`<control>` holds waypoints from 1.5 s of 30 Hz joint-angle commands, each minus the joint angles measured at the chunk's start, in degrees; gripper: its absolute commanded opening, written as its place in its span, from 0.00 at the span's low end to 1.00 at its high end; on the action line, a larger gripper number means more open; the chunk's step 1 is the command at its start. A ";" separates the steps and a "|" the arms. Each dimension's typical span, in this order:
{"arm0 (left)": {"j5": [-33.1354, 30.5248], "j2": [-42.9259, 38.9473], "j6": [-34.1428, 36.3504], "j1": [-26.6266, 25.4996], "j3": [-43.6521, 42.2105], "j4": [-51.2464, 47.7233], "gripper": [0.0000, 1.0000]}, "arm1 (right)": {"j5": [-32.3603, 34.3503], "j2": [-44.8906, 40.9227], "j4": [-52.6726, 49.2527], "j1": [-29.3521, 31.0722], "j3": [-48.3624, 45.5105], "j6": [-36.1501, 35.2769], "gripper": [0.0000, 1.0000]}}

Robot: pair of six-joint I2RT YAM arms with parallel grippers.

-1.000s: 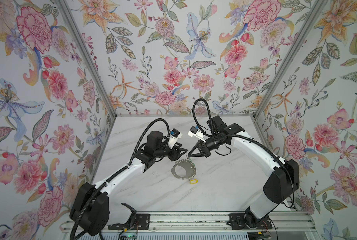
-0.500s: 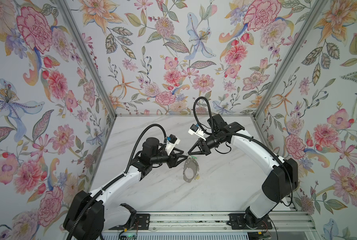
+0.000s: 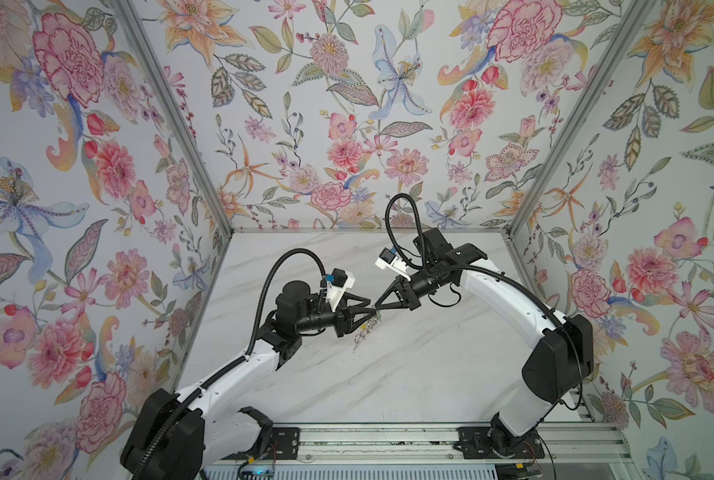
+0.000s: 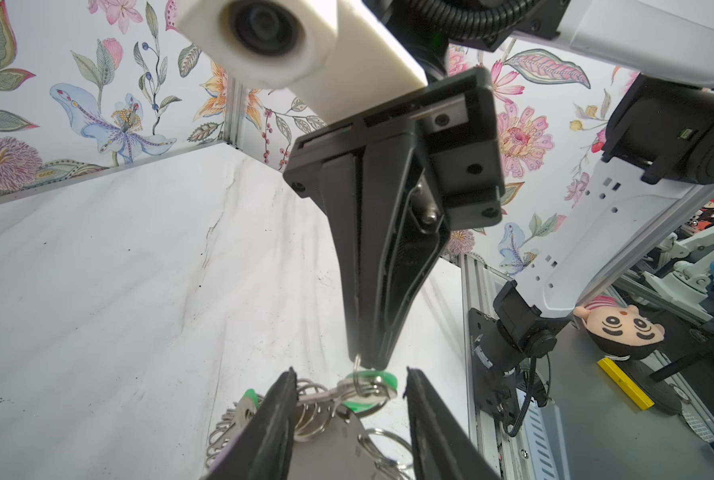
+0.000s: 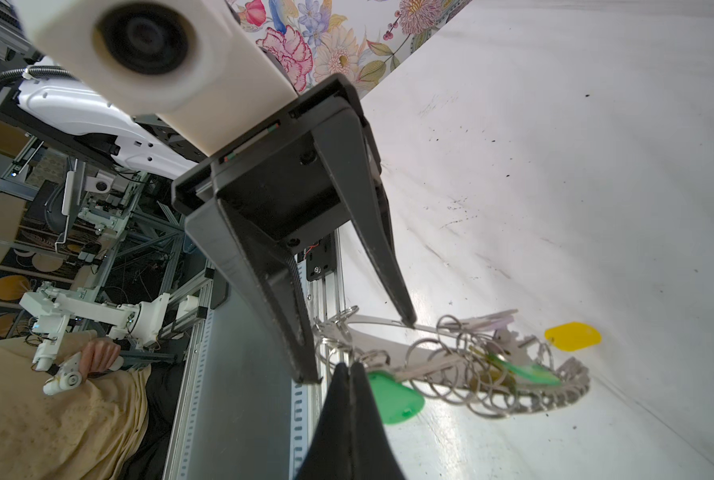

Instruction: Remove the keys from the keyring

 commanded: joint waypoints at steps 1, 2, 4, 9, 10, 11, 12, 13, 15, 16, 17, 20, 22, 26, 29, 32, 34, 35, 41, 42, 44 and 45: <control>1.09 -0.70 -1.06 0.29 -0.97 3.05 0.44 | -2.73 0.07 -0.41 -0.02 1.79 -2.35 0.00; 1.10 -0.54 -1.06 0.30 -1.06 3.15 0.44 | -2.76 0.01 -0.42 -0.04 1.86 -2.41 0.00; 0.79 -0.40 -1.13 0.30 -1.19 3.25 0.44 | -2.90 -0.09 -0.46 -0.20 1.74 -2.42 0.00; 0.33 -0.06 -1.79 0.34 -1.93 4.64 0.44 | -3.43 -0.22 -0.38 -0.31 1.85 -2.61 0.00; 0.34 -0.01 -2.17 0.29 -2.16 5.26 0.44 | -3.57 -0.16 -0.39 -0.31 1.78 -2.66 0.00; 0.30 0.04 -2.50 0.29 -2.40 5.88 0.44 | -3.61 -0.16 -0.46 -0.26 1.78 -2.67 0.00; 0.22 0.04 -2.84 0.29 -2.69 6.54 0.44 | -3.78 -0.24 -0.48 -0.31 1.84 -2.76 0.00; 0.01 0.01 -3.44 0.29 -3.13 7.62 0.44 | -3.87 -0.21 -0.43 -0.31 1.81 -2.73 0.00; -0.78 -0.25 -4.68 0.29 -4.51 9.92 0.44 | -3.87 -0.29 -0.47 -0.35 1.87 -2.66 0.00; -1.22 -0.40 -5.49 0.29 -5.37 11.37 0.44 | -3.94 -0.40 -0.51 -0.39 1.87 -2.64 0.00; -1.48 -0.49 -6.11 0.29 -5.97 12.31 0.44 | -4.09 -0.38 -0.54 -0.40 1.87 -2.68 0.00; -1.47 -0.65 -7.04 0.29 -6.94 13.54 0.44 | -4.40 -0.32 -0.51 -0.65 2.20 -2.63 0.00; -1.62 -1.05 -6.76 0.29 -6.97 12.82 0.44 | -4.53 -0.09 -0.52 -0.74 2.22 -2.72 0.00; -2.64 -2.43 -4.32 0.29 -5.28 8.36 0.44 | -4.77 -0.14 -0.55 -0.75 2.01 -2.94 0.00; -3.66 -3.68 -3.06 0.30 -3.85 5.69 0.46 | -4.85 -0.32 -0.49 -0.75 1.54 -2.94 0.00; -3.92 -4.65 -2.81 0.45 -2.96 4.87 0.47 | -4.89 -0.75 -0.52 -0.66 1.00 -2.94 0.00; -4.13 -4.97 -2.11 0.46 -2.18 3.63 0.49 | -4.85 -0.88 -0.52 -0.61 0.82 -2.88 0.00; -4.47 -5.05 -1.47 0.41 -1.75 2.66 0.50 | -4.92 -0.96 -0.49 -0.63 0.73 -2.94 0.00; -8.96 -4.63 3.64 1.29 0.97 -3.81 0.52 | -5.28 -1.01 -0.49 -0.53 0.73 -2.89 0.00; -9.16 -4.29 4.05 1.60 1.33 -4.33 0.51 | -5.37 -1.00 -0.49 -0.53 0.73 -2.95 0.00; -9.59 -3.68 4.62 2.14 1.91 -4.93 0.52 | -5.37 -0.95 -0.50 -0.40 0.71 -2.91 0.00; -9.63 -3.27 4.86 2.31 2.18 -5.11 0.51 | -5.37 -1.02 -0.53 -0.40 0.73 -2.90 0.00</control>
